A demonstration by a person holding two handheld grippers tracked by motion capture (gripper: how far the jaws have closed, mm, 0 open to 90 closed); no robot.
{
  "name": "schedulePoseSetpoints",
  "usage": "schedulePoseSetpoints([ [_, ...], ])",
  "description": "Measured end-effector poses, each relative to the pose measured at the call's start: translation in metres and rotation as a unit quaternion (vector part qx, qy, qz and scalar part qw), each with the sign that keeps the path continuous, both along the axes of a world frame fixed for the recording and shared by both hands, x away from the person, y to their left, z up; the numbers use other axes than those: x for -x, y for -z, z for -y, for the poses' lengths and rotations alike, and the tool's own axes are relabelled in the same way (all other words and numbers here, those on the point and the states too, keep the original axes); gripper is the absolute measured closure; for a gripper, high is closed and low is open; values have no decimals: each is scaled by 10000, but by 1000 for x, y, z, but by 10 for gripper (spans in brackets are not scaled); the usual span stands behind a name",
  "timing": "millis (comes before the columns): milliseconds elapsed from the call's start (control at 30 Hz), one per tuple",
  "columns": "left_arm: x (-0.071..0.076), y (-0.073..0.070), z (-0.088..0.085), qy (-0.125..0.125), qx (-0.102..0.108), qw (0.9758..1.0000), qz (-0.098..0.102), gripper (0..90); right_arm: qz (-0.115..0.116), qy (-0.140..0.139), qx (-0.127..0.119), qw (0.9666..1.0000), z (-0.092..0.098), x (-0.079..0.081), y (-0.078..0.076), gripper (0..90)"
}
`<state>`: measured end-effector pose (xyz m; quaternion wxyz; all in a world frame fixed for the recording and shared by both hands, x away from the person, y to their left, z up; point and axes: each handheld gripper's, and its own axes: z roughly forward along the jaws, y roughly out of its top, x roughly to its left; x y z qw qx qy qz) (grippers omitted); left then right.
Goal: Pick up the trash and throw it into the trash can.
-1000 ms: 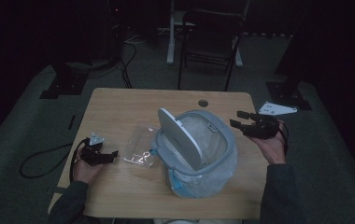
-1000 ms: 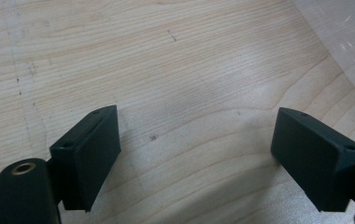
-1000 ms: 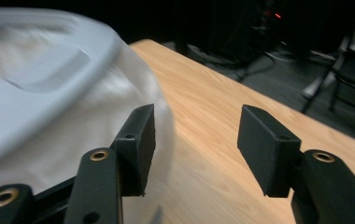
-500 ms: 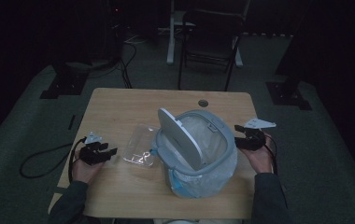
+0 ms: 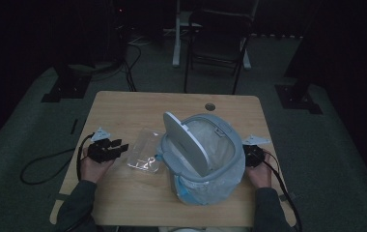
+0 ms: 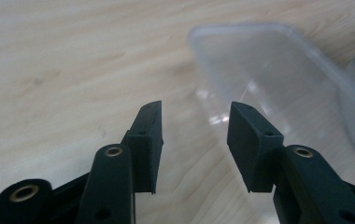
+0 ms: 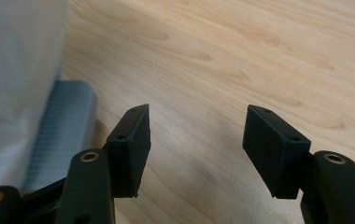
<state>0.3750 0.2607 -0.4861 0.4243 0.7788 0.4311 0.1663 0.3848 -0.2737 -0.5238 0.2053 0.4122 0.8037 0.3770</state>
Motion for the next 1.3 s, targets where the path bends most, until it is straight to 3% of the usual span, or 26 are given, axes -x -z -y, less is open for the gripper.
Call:
schedulePoseSetpoints([
  [167,-2,-4,13,209,-60,9997,53,545,-44,90,-58,9999,3,-1,7,403],
  [233,-4,0,20,269,-232,9994,0,545,-62,107,-43,9999,3,0,9,403],
  [267,-5,4,22,218,-410,9989,-27,550,-58,108,-28,9999,3,0,10,403],
  [367,-9,9,15,66,-330,9994,-72,561,-65,142,-26,9999,4,0,11,403],
  [400,-14,12,10,-94,-555,9983,-174,567,-84,168,2,9998,6,1,13,401],
  [500,-18,16,5,-61,-600,9976,-331,567,-122,186,50,9997,8,1,17,398],
  [600,-19,18,-6,-129,-344,9986,-377,574,-178,258,29,9995,11,1,25,393],
  [633,-19,18,-6,-129,-344,9986,-377,574,-167,295,32,9994,11,1,25,392],
  [700,-15,15,-15,-188,-96,9992,-349,574,-161,288,44,9994,12,1,25,388],
  [967,19,1,-26,-100,233,9996,-158,565,-212,280,21,9994,13,0,25,372],
  [1133,32,-8,-32,-84,441,9990,-67,566,-223,276,10,9994,13,0,25,372],
  [1200,41,-15,-31,49,648,9979,8,566,-224,275,9,9994,13,0,25,371],
  [1300,46,-19,-29,196,745,9970,29,560,-224,279,8,9994,13,0,25,371],
])
